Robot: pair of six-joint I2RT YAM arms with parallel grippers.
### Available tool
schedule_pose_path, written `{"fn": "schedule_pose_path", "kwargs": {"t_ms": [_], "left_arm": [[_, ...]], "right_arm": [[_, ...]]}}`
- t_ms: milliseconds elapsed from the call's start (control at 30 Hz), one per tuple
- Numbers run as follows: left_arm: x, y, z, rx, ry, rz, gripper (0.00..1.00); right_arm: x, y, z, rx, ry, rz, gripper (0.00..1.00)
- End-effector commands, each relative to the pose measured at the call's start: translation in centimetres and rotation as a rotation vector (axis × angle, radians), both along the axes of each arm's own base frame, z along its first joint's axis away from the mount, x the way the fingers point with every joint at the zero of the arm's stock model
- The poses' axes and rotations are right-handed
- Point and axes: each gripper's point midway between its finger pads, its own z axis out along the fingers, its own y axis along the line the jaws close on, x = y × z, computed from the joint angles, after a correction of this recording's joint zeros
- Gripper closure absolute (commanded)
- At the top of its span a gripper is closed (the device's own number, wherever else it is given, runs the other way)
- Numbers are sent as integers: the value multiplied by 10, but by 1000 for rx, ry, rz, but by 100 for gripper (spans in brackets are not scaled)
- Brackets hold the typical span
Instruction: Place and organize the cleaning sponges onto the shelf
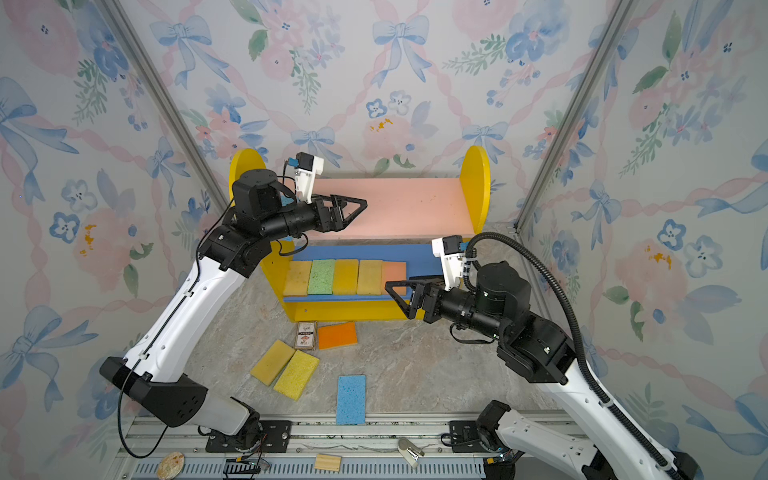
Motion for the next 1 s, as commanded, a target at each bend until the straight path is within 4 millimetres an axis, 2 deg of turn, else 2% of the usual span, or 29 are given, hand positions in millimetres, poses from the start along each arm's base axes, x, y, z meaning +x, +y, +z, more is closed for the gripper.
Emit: {"fn": "schedule_pose_path", "kwargs": {"t_ms": [0, 233, 467, 700, 967], "left_arm": [[10, 13, -7, 69, -17, 61, 2], [21, 33, -23, 179, -28, 154, 2], [35, 39, -36, 240, -43, 171, 2], [48, 42, -41, 265, -57, 167, 2], [50, 47, -36, 270, -80, 165, 2]], "right_arm": [[1, -6, -5, -7, 0, -2, 9], [11, -10, -10, 11, 18, -27, 7], [13, -8, -14, 18, 29, -21, 6], [14, -14, -17, 9, 40, -44, 5], [14, -19, -19, 10, 51, -62, 4]]}}
